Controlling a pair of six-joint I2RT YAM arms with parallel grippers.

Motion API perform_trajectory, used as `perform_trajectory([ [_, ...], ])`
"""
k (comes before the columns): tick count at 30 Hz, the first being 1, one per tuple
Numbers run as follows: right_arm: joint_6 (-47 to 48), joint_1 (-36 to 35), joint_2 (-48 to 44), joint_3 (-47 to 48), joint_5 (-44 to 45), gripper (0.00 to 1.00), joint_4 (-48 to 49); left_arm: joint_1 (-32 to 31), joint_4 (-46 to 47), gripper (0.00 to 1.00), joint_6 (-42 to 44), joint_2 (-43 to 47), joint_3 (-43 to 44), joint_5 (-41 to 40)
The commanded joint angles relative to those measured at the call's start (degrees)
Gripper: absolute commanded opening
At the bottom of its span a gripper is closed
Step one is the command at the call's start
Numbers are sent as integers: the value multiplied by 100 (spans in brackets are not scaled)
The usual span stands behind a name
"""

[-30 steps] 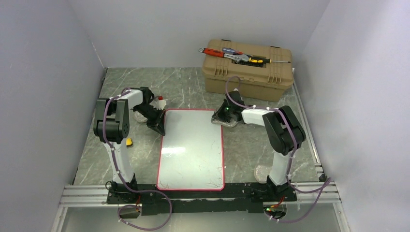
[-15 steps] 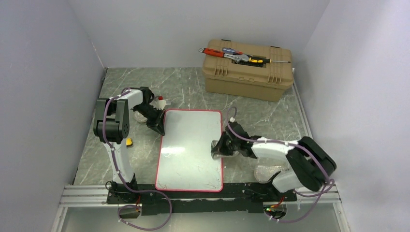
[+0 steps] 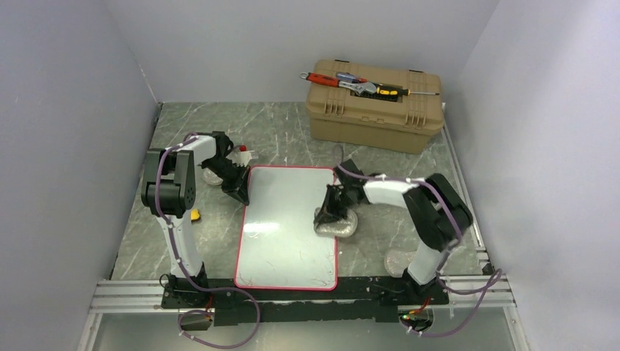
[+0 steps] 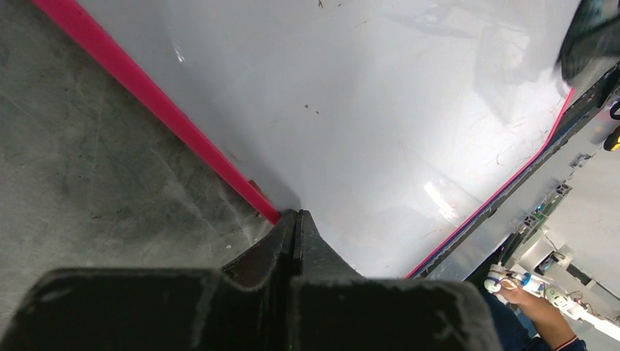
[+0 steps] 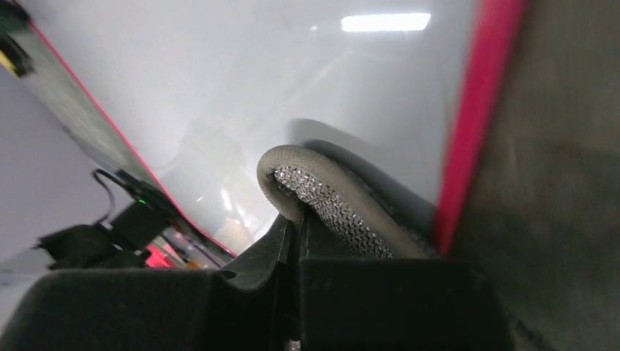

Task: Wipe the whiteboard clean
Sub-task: Erase the whiteboard at the center of the board.

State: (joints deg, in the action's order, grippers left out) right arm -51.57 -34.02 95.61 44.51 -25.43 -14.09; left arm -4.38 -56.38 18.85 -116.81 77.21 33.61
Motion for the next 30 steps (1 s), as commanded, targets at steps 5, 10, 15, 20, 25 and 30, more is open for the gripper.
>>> perform_trajectory([
  [5,822,688,2147,1959,1738,0,234,76,635,4,497,-87,-58,-1225],
  [10,788,397,1889,1682,1578,0,350,78,643,4,495,-57,-59,-1208],
  [15,373,-646,555,-159,1322,0,374,76,593,4,522,25,-28,-1133],
  [20,-477,-1442,-746,-1554,1111,0,270,76,357,4,514,244,163,-1054],
  [25,-531,-1506,-2194,-1779,1060,0,-694,78,171,4,543,613,105,-1084],
  [30,-439,-1512,-3108,-1663,1113,0,-1598,78,110,4,733,1011,-384,-1133],
])
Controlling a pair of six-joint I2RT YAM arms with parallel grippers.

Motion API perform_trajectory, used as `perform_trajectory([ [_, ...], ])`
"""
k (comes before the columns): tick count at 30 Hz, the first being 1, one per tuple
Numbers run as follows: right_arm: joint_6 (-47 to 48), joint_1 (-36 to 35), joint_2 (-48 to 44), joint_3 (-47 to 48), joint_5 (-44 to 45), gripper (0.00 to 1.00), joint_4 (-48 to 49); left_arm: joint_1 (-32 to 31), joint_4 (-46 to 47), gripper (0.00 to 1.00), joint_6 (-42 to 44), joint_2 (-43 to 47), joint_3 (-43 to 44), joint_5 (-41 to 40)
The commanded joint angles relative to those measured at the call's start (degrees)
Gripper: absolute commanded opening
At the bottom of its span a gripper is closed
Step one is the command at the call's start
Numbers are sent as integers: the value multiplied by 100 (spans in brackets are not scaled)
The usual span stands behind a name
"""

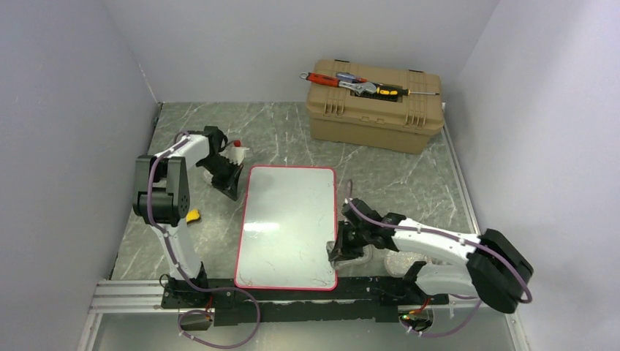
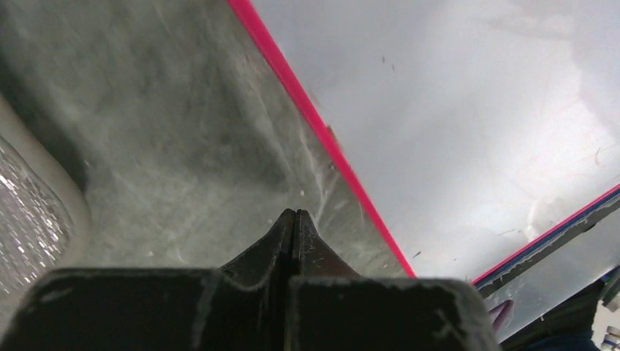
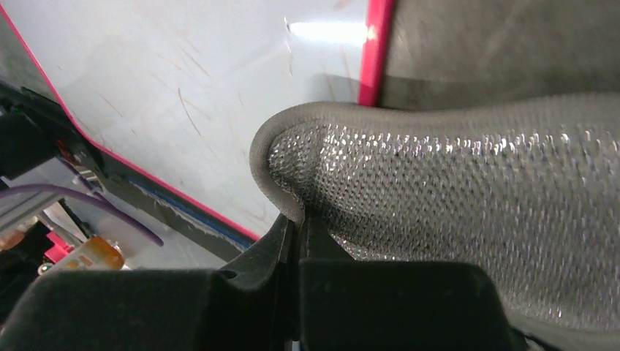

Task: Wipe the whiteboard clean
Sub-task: Erase the whiteboard at the center of the board.

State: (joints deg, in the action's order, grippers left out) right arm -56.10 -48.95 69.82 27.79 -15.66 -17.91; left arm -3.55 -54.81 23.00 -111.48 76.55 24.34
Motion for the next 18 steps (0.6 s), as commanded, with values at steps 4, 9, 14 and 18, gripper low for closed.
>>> perform_trajectory([
  [4,-142,-75,-605,-113,295,0,-1368,-18,-49,4,512,597,-808,-187],
  [9,-469,72,-1142,93,1427,0,-2297,-185,109,4,652,689,-1404,-250],
  [14,-436,108,-664,70,1616,0,-2137,-412,297,4,601,608,-1617,-276],
  [18,-228,289,403,166,1408,0,-891,-578,462,4,435,367,-1549,-204],
])
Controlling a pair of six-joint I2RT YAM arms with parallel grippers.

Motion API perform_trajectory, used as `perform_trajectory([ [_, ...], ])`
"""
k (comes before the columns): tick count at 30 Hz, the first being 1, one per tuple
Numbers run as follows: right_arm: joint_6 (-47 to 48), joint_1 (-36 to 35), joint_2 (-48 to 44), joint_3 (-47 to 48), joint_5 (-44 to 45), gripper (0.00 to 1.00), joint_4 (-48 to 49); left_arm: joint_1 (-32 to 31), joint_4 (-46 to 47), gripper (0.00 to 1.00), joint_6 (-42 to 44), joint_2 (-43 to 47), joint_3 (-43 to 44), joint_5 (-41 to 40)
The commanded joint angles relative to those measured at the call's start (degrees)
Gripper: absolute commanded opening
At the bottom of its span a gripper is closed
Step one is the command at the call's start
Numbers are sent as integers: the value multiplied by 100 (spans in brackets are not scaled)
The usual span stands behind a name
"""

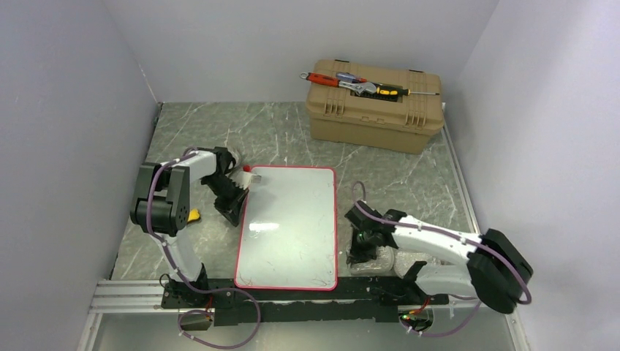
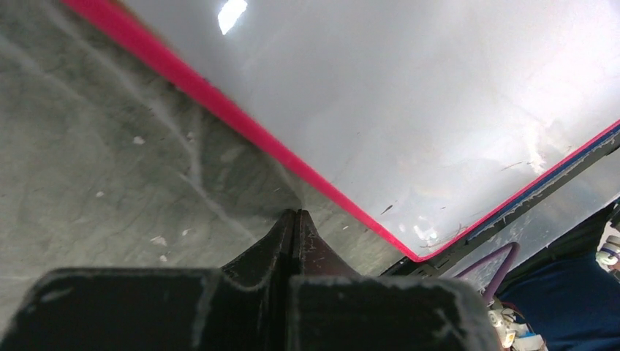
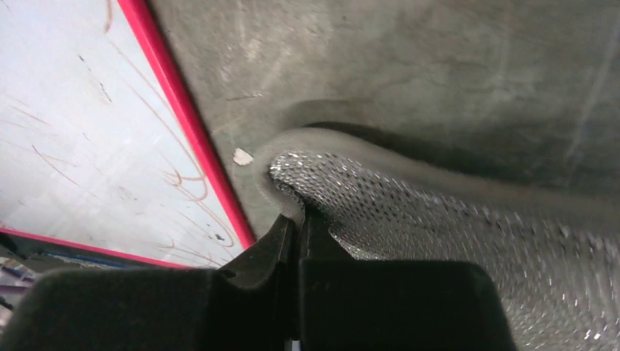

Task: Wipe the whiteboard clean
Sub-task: Erase the whiteboard at the center of the board.

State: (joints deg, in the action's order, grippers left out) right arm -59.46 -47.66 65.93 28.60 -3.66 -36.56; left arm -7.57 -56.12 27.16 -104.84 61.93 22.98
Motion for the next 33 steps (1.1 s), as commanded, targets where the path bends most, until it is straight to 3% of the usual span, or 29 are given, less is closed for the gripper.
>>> perform_trajectory([
  [1,136,231,1010,148,166,0,1263,-193,633,4,-13,-379,-19,-52],
  [8,678,1046,2888,1357,-59,0,2225,-218,639,4,-164,-1148,758,162],
  [14,920,1536,3820,2586,-37,0,2361,-218,526,4,-283,-1642,1636,299],
  [20,1144,1591,4646,4166,89,0,1936,-218,249,4,-422,-2067,2771,446],
  [26,1312,1646,4752,4926,287,0,1713,-203,21,4,-518,-2113,3472,530],
  [33,1213,1565,3835,4031,558,0,1846,-27,-135,4,-442,-1610,3139,636],
])
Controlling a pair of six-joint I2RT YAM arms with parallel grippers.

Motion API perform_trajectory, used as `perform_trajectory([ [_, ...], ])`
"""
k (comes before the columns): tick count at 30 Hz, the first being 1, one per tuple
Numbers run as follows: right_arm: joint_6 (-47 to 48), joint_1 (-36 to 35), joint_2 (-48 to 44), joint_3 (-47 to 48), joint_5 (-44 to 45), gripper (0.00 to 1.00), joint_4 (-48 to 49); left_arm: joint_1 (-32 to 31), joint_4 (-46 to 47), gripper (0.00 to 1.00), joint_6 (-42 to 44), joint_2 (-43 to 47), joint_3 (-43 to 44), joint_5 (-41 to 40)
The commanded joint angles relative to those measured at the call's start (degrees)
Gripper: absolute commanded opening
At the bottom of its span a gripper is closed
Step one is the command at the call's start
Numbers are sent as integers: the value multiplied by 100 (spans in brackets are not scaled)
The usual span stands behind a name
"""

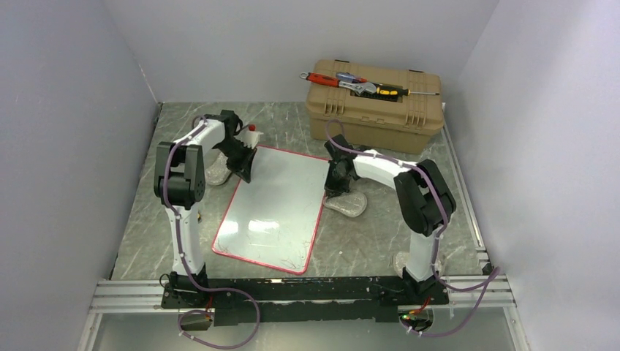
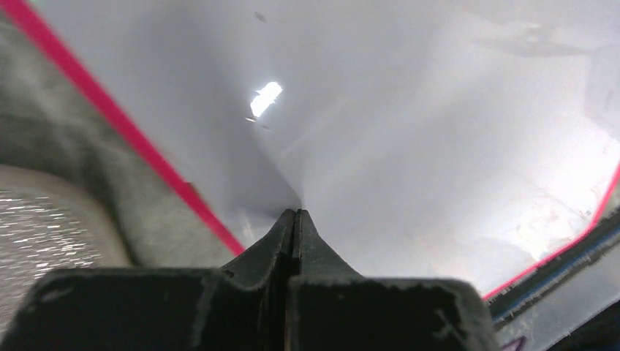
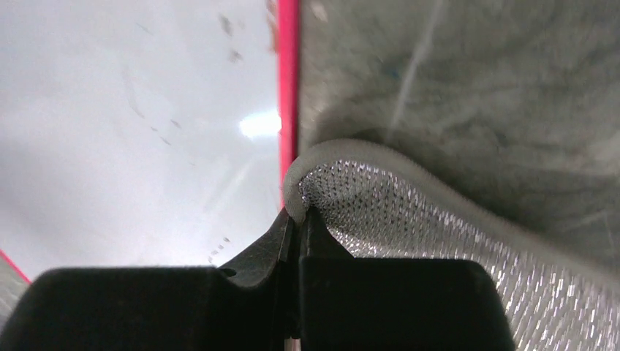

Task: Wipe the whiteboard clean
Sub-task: Erase the whiteboard at the center of the board.

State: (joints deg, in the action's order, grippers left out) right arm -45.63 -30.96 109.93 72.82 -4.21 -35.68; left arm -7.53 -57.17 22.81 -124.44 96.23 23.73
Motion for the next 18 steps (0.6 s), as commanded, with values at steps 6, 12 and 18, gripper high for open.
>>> perform_trajectory([
  [6,-524,-792,-1879,-1469,1046,0,1539,533,-432,4,467,937,-935,682],
  [12,-829,-1612,-2173,-1886,802,0,1536,1168,-783,4,1153,1521,-1524,588],
  [18,-1029,-2285,-2014,-2272,131,0,2054,1183,-185,3,1399,1728,-2454,145],
])
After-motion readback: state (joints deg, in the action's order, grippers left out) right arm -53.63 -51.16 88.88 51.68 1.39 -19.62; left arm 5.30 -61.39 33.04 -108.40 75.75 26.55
